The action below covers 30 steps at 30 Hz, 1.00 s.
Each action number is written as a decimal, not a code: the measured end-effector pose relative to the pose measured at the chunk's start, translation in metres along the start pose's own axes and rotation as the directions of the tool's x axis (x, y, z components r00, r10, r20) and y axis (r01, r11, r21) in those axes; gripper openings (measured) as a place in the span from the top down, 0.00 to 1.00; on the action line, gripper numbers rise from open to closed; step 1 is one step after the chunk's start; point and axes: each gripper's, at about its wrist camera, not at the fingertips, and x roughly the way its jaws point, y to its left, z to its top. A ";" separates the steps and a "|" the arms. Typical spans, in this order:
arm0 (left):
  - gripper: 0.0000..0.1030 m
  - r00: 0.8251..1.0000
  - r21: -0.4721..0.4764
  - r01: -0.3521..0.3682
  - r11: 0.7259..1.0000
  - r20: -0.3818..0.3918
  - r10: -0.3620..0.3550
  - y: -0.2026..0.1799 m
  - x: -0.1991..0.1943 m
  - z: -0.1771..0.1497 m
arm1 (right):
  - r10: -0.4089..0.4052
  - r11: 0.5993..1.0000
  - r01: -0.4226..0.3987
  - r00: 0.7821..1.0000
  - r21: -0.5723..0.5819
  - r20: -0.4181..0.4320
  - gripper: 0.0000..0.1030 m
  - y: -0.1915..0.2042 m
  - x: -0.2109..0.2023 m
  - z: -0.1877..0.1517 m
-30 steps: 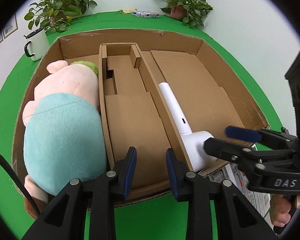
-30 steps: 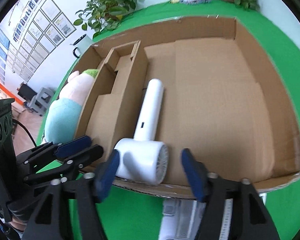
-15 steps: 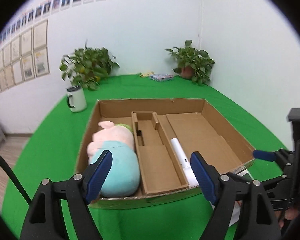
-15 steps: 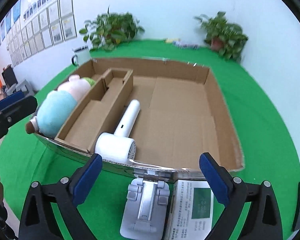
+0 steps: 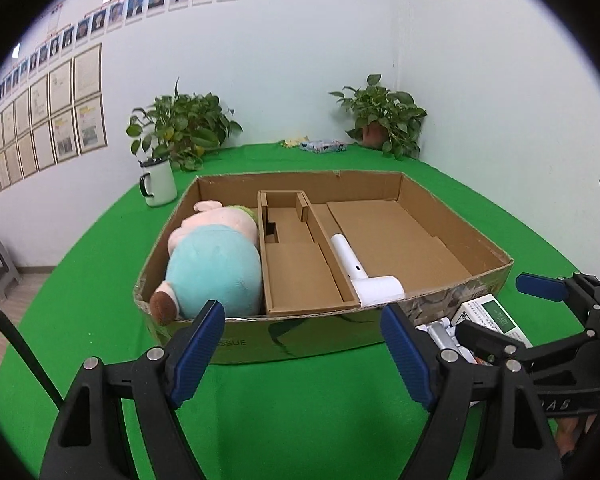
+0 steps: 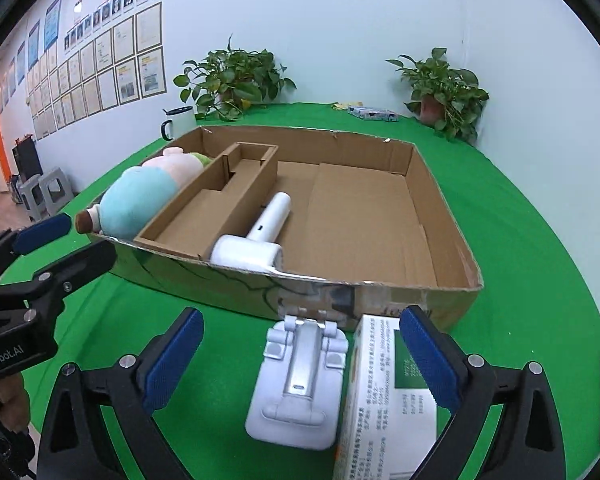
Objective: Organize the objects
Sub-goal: 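Move the left gripper toward the white phone stand on the table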
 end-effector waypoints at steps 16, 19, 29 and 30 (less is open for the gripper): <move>0.22 0.999 -0.078 0.040 0.996 -0.008 -0.041 -0.001 0.003 -0.016 | 0.129 0.991 -0.127 0.991 -0.043 0.043 0.04 -0.001 -0.021 -0.030; 0.22 0.998 -0.069 0.042 0.997 -0.037 -0.045 0.000 0.007 -0.025 | 0.206 0.977 -0.204 0.978 -0.057 0.028 0.04 0.011 -0.019 -0.042; 0.22 0.973 -0.065 0.141 0.988 -0.174 -0.150 -0.006 0.034 -0.041 | 0.331 0.943 -0.330 0.939 0.029 -0.089 0.04 0.027 0.009 -0.073; 0.22 0.969 -0.069 0.156 0.985 -0.182 -0.166 -0.007 0.037 -0.041 | 0.317 0.948 -0.315 0.943 0.039 -0.098 0.04 0.022 0.011 -0.076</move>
